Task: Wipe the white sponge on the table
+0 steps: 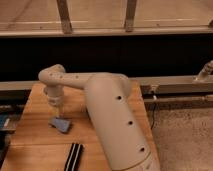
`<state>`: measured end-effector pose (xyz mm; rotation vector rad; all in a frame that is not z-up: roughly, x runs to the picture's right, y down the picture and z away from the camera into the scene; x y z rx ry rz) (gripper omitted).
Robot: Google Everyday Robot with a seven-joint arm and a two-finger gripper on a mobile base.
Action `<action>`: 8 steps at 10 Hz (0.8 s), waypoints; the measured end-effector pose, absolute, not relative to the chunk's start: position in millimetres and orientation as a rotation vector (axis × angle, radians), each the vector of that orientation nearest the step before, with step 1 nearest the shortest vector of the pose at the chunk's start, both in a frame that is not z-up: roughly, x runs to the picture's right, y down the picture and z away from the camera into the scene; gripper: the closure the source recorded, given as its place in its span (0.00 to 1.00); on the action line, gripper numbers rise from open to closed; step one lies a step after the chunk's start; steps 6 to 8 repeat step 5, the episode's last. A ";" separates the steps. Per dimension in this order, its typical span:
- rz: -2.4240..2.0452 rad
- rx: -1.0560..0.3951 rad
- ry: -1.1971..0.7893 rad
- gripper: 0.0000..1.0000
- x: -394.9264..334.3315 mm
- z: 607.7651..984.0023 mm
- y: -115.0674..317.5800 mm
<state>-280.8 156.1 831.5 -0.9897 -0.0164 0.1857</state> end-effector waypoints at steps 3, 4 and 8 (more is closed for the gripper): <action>0.213 -0.992 0.018 1.00 -253.5 809.7 177.7; 0.240 -0.975 0.032 1.00 -238.0 805.8 174.1; 0.264 -0.952 0.033 1.00 -227.9 805.2 164.3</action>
